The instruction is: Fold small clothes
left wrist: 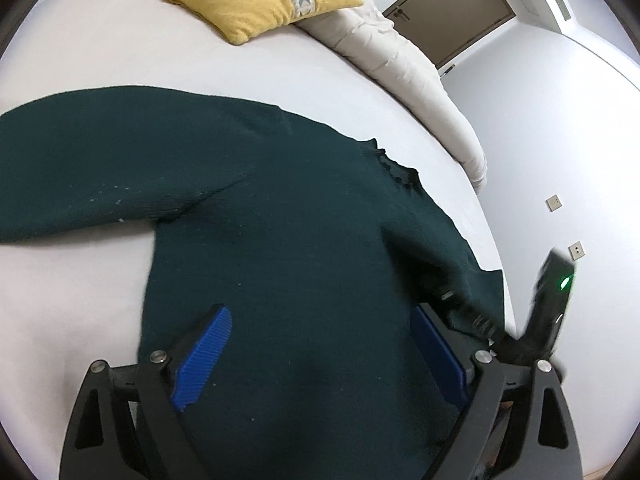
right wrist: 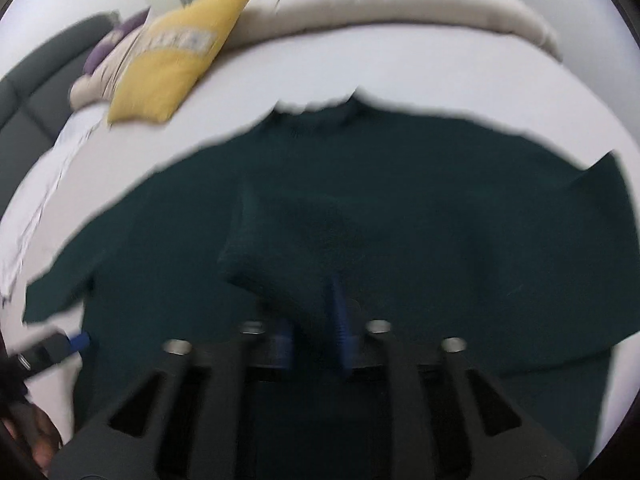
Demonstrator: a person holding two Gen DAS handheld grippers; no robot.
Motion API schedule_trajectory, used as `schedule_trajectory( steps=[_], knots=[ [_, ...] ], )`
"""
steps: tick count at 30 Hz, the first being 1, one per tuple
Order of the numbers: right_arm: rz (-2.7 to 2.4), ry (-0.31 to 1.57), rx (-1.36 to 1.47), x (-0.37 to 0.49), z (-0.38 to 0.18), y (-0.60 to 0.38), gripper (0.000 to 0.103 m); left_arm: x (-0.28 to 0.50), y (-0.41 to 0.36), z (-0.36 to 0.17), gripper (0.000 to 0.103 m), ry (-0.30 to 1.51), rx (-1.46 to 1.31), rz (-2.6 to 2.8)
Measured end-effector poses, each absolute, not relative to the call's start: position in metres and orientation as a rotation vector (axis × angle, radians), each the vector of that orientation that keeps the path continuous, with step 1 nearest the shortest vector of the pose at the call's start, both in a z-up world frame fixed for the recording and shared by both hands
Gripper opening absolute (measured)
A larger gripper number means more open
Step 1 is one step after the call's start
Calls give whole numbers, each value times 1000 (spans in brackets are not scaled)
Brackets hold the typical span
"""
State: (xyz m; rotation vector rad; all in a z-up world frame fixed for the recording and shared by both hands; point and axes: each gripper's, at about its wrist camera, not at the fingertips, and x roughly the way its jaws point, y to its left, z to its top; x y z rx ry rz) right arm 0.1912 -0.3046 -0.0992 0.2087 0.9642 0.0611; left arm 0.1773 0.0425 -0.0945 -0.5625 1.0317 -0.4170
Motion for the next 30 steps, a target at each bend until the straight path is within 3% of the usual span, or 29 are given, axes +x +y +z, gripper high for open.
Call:
schedule_trajectory(
  steps=[1, 3, 10, 14, 16, 18, 21, 30],
  knots=[
    [96, 945, 226, 173, -108, -295, 55, 179, 40, -95, 92, 1033, -565, -425],
    [124, 897, 255, 153, -110, -302, 73, 185, 28, -94, 92, 1037, -553, -445],
    [-9, 763, 345, 111, -64, -380, 74, 224, -50, -101, 92, 1074, -454, -510],
    [-153, 733, 430, 99, -62, -453, 74, 253, -99, -111, 83, 1105, -340, -499],
    [-202, 742, 482, 102, -71, -483, 74, 260, -112, -109, 64, 1095, -282, -477],
    [-234, 746, 540, 103, -82, -507, 74, 265, -116, -106, 31, 1104, -248, -440],
    [-238, 740, 620, 97, -97, -538, 74, 260, -115, -102, 8, 1083, -206, -438],
    [-251, 720, 670, 98, -102, -566, 74, 249, -83, -49, 8, 887, -244, -446]
  ],
)
